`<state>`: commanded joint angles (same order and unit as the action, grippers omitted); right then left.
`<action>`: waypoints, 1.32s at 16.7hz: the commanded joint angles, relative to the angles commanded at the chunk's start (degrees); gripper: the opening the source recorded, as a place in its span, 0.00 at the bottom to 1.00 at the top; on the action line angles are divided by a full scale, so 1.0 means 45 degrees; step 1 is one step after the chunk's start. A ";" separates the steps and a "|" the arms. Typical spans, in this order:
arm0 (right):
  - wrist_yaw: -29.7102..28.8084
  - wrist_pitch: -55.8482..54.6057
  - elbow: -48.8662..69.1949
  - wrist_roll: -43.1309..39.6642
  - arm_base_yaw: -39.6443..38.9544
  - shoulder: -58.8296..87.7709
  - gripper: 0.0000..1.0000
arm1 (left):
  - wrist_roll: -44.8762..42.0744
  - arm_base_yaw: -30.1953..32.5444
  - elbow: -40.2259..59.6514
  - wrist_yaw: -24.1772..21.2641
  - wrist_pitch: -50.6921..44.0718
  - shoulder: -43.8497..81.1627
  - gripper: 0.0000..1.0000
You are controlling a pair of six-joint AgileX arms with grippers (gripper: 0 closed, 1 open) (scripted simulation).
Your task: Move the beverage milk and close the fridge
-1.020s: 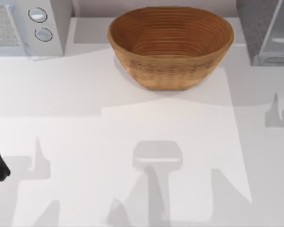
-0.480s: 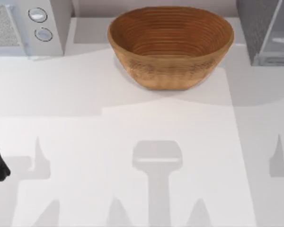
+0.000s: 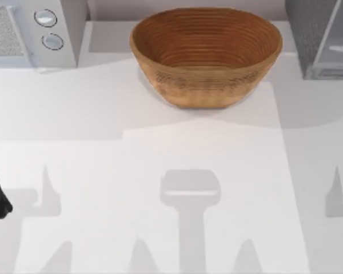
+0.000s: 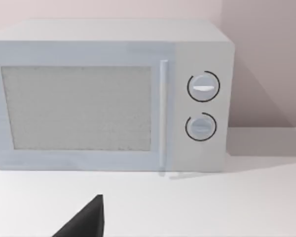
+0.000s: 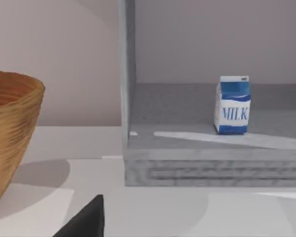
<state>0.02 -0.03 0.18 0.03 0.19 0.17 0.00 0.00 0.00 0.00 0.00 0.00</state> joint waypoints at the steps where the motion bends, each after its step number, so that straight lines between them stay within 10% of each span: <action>1: 0.0017 0.0142 0.0095 0.0006 -0.0018 -0.0115 1.00 | 0.0000 0.0000 0.0000 0.0000 0.0000 0.0000 1.00; 22: -0.0112 1.8349 0.8261 -0.0147 -0.0037 -1.0071 1.00 | 0.0000 0.0000 0.0000 0.0000 0.0000 0.0000 1.00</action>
<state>-0.48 82.54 37.35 -0.63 0.02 -45.15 0.00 0.00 0.00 0.00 0.00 0.00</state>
